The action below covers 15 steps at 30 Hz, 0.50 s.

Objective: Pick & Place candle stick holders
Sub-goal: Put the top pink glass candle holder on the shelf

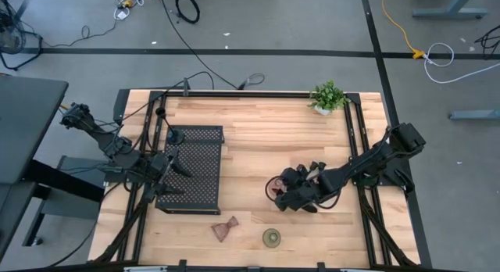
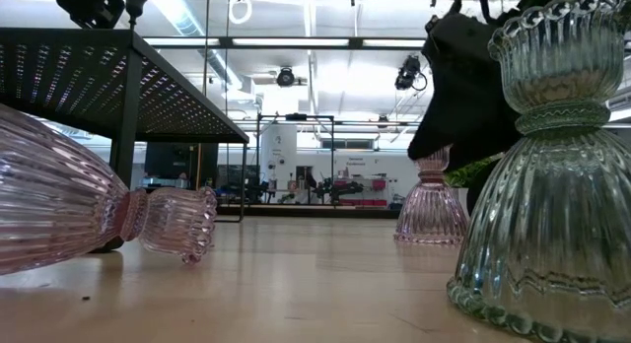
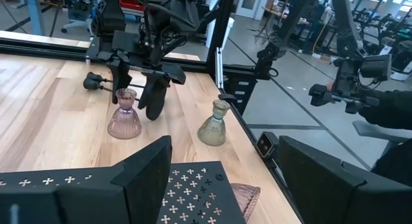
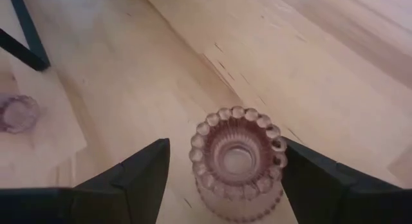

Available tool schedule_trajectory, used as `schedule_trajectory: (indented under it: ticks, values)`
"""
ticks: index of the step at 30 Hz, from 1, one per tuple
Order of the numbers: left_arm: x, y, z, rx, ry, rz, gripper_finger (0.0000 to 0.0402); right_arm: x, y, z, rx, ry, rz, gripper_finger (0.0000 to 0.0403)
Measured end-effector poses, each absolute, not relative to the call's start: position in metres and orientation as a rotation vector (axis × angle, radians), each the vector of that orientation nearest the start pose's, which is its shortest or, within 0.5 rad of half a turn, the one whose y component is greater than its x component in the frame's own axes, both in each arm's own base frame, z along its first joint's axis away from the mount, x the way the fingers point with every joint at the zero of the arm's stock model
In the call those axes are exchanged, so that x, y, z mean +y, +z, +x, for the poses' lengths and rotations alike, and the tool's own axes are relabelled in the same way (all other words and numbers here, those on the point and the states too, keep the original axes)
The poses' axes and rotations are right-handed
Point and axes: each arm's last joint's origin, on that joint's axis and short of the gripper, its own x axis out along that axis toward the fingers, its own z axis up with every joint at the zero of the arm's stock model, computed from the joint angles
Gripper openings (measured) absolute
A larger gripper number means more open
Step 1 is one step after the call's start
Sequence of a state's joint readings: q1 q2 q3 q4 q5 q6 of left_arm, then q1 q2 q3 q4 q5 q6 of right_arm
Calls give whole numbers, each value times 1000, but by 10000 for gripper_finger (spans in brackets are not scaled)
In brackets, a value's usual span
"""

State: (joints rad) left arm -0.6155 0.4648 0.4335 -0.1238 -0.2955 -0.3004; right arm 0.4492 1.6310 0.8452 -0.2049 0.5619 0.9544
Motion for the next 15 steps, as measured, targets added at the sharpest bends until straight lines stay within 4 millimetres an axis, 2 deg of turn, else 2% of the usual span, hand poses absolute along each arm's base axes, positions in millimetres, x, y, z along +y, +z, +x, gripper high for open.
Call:
schedule_trajectory:
  ticks: [5,8,13,15]
  values:
    - [-65,259,107,186,-296,-228,286,115,152,275,688,-517,438,252]
    - [-65,259,107,186,-296,-228,286,114,149,274,677,-512,447,214]
    - [-65,259,107,187,-295,-228,286,114,148,274,644,-504,457,129]
    - [-65,259,107,186,-295,-228,286,114,148,274,644,-501,454,119]
